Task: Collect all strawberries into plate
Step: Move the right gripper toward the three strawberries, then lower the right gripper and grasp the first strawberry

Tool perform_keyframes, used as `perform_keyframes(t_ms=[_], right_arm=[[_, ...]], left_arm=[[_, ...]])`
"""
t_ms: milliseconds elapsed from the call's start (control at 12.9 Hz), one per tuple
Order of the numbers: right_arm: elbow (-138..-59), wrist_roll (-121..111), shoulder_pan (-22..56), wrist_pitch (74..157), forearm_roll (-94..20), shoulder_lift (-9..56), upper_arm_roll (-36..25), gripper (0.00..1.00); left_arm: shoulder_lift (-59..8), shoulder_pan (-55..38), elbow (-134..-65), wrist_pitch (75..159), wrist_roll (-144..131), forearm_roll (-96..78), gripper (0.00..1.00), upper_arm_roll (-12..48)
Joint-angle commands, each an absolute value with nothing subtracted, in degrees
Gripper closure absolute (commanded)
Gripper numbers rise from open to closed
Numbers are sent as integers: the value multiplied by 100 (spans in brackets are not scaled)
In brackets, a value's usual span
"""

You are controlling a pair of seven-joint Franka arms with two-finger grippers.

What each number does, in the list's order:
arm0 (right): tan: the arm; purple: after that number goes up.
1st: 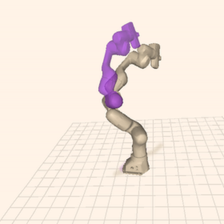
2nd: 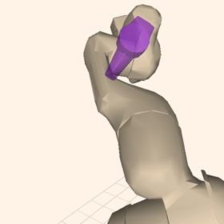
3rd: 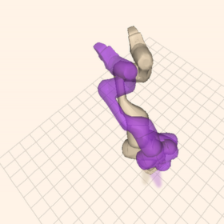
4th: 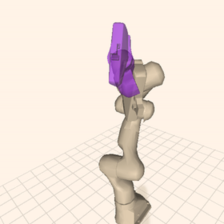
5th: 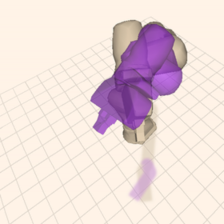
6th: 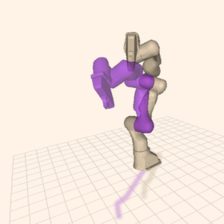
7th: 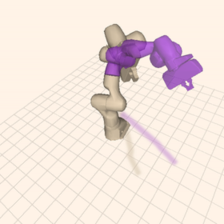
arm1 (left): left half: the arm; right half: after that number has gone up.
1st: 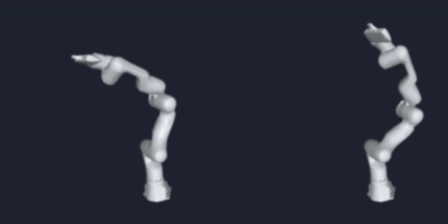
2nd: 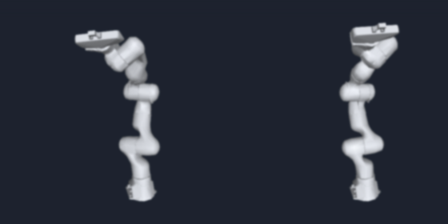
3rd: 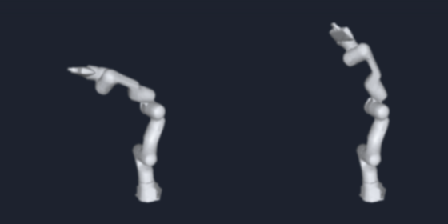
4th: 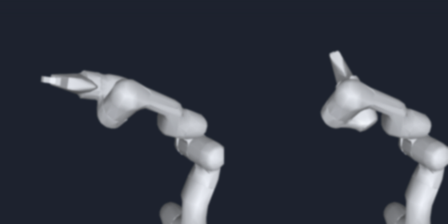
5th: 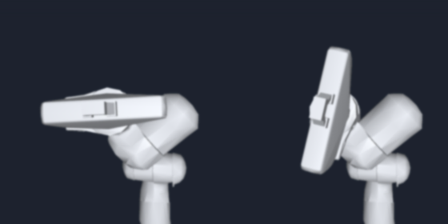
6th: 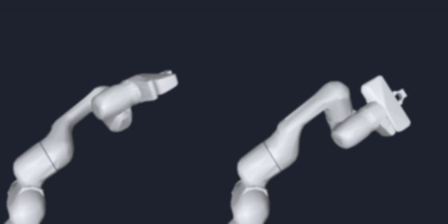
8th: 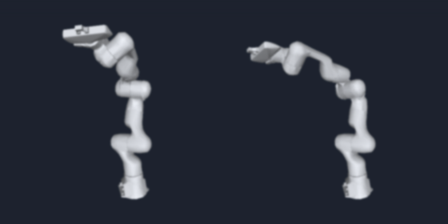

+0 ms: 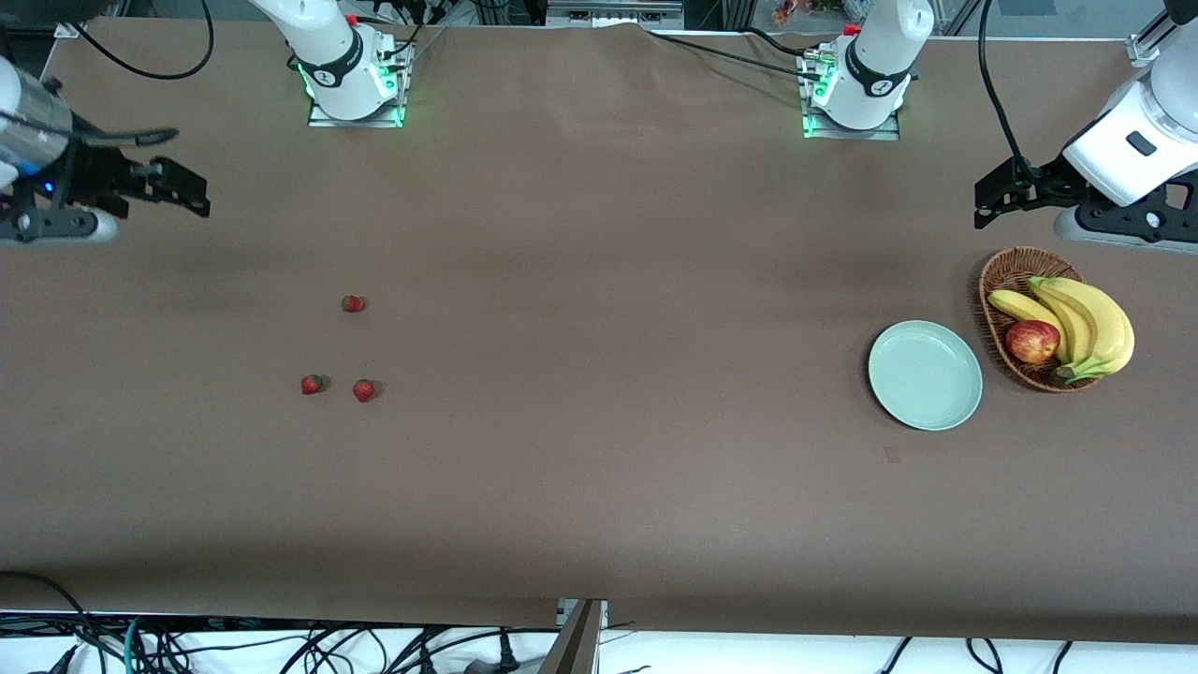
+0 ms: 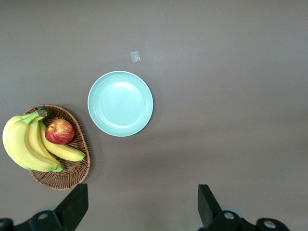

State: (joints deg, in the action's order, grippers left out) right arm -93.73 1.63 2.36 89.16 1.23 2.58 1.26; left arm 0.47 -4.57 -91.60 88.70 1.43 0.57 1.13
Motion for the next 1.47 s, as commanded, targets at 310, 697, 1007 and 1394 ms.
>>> perform_keyframes(t_ms=[310,697,1007,1394], right_arm=[[-9246,132,123,10315,141,2361,132,0],[-9308,106,79,11512,141,3409,141,0],[-9360,-343,-17,12259,106,3849,141,0],[-9369,-343,-26,12559,105,4069,141,1]], left_arm=[[-88,-448,-8877,8780,237,-97,0,114],[-97,-439,-8877,8771,237,-97,0,106],[-88,-439,-8877,8780,237,-97,0,114],[-88,-439,-8877,8780,246,-79,0,114]])
